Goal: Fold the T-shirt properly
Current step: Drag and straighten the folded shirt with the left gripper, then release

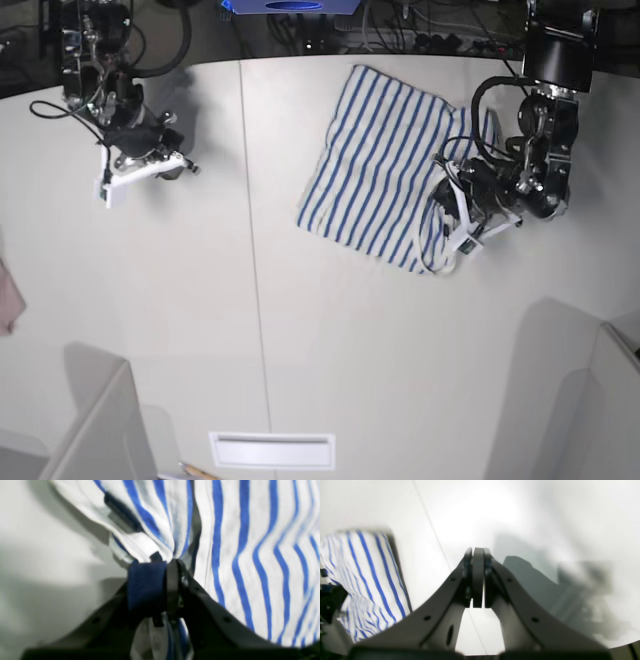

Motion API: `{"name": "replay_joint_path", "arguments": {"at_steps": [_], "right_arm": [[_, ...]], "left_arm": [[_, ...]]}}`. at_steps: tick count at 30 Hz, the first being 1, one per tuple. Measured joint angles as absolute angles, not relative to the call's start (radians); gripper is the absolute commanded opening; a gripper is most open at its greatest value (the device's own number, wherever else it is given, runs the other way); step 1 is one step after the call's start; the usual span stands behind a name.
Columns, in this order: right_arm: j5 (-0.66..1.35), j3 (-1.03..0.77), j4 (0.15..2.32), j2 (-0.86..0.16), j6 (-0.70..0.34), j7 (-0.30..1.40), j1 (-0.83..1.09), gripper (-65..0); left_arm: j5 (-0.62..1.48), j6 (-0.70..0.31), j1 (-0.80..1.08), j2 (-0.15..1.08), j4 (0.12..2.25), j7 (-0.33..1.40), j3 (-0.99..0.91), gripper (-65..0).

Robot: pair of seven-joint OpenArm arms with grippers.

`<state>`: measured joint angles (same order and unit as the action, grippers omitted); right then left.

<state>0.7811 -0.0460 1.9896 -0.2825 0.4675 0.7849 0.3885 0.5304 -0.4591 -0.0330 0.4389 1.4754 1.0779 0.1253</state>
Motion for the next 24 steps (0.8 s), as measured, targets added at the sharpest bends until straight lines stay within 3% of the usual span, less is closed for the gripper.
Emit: {"name": "replay_joint_path", "arguments": {"at_steps": [9, 12, 17, 24], "right_arm": [[0.785, -0.207, 1.972, -0.240, 0.461, 0.784, 0.444, -65.0], [0.776, -0.244, 1.935, -0.241, 0.465, 0.785, 0.458, -65.0], [0.784, -0.261, 1.936, -0.234, 0.464, 0.789, 0.479, -65.0], [0.784, -0.277, 1.938, -0.198, 0.465, 0.792, 0.509, -65.0]], "left_arm": [[0.289, -0.432, -0.265, 0.488, 1.510, 1.118, 0.614, -65.0], [0.194, -0.474, -0.299, 0.489, 1.555, 1.128, 0.738, -65.0], [0.054, -0.627, -0.318, 0.482, 1.602, 1.035, 0.843, -65.0], [-0.081, -0.681, -0.321, 0.467, 1.599, 0.886, 0.885, -65.0]]}}
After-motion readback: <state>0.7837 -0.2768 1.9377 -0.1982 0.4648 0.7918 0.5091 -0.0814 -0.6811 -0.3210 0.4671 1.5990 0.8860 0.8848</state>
